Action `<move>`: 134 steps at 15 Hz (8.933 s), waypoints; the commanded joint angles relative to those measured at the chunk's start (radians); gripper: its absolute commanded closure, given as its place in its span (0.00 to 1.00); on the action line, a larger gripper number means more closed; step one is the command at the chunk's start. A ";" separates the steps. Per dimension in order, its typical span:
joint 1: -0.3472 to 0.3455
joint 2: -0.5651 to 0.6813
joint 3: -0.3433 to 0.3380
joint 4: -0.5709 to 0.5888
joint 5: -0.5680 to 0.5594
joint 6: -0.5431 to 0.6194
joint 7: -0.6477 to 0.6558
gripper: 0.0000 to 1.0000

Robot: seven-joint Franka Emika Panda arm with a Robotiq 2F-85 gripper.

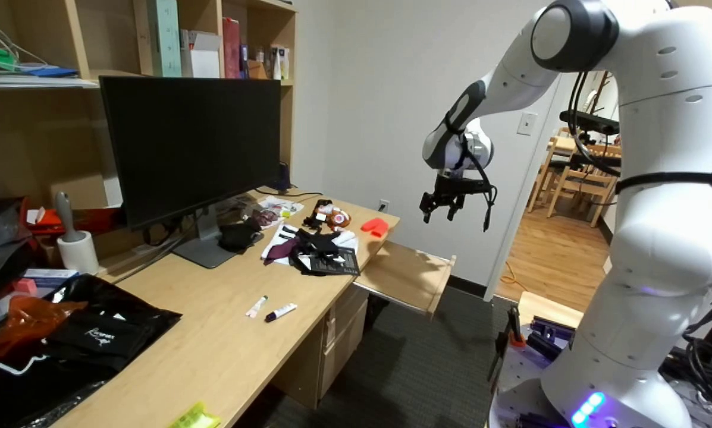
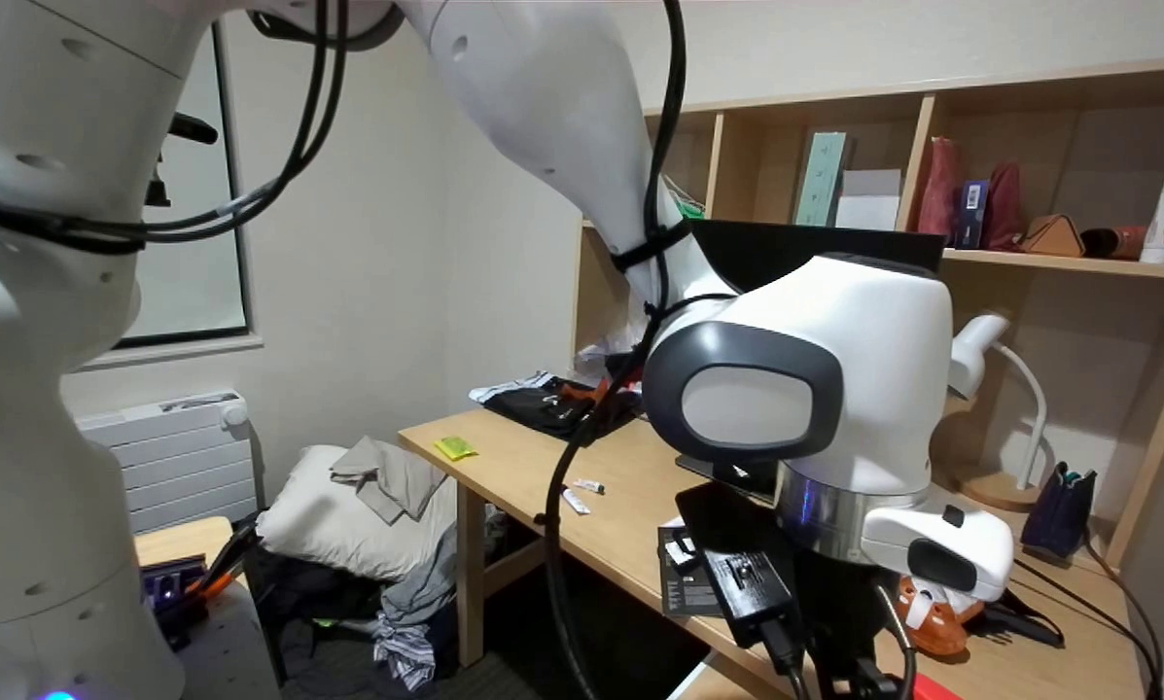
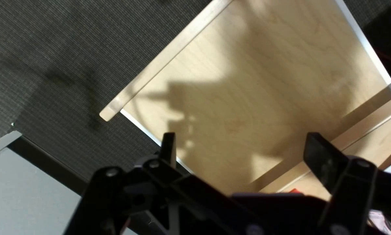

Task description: Close the drawer on the right

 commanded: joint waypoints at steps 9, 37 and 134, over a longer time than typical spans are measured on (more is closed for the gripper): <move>-0.274 0.135 0.119 -0.010 0.236 0.029 -0.028 0.00; -0.593 0.629 0.415 0.277 0.207 0.371 0.256 0.00; -0.833 0.059 0.952 -0.288 -0.023 0.302 -0.454 0.00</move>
